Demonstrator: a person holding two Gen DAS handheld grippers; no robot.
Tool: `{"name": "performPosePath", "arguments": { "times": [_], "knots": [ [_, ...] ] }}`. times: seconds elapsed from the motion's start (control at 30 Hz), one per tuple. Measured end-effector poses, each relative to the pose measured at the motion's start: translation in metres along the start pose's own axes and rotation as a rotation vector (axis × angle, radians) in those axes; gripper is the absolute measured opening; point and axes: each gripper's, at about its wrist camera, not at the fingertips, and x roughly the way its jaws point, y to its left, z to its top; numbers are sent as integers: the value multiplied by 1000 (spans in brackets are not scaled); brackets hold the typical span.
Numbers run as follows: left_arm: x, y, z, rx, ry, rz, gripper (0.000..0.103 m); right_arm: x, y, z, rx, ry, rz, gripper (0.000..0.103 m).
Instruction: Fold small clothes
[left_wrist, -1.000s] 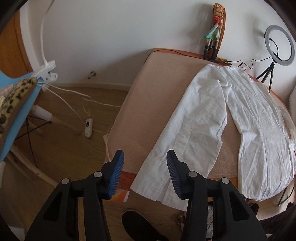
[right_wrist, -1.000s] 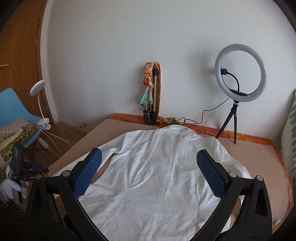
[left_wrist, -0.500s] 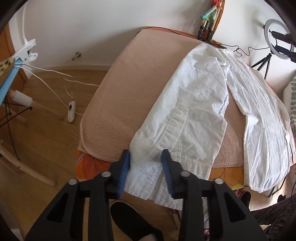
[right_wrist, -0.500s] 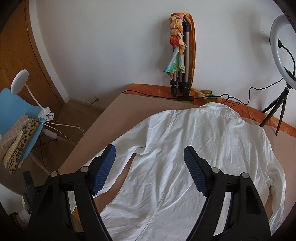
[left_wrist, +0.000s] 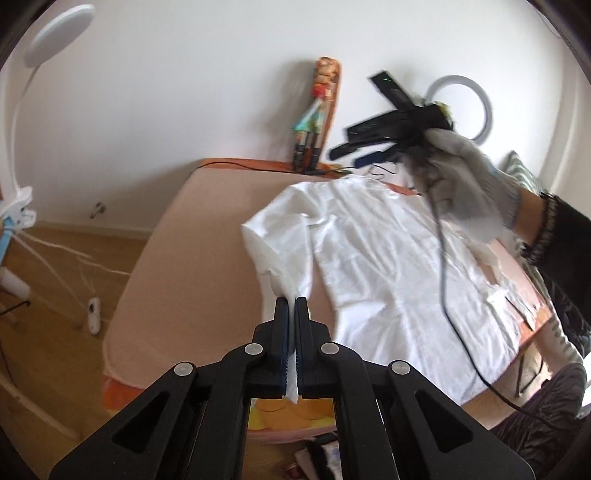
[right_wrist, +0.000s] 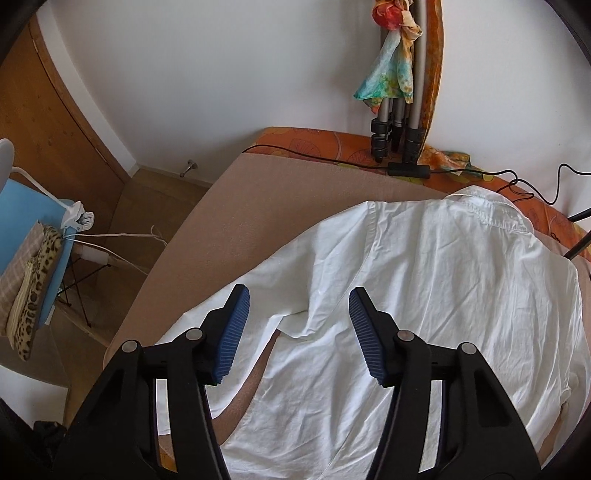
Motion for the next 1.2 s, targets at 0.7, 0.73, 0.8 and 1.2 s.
{"name": "performPosePath", "arguments": {
  "times": [0.7,0.73,0.8,1.2],
  "knots": [
    [41,-123,-50,403,216,-195,6,80,-52,1,16,174,-52,3],
    [42,-122,-51,391,233,-204,13,80,-64,-2,46,177,-60,3],
    [36,-119,-49,363,241,-244,17,79,-80,-9,86,187,-81,10],
    [41,-54,-44,73,281,-190,39,-22,-74,-112,88,107,67,50]
  ]
}}
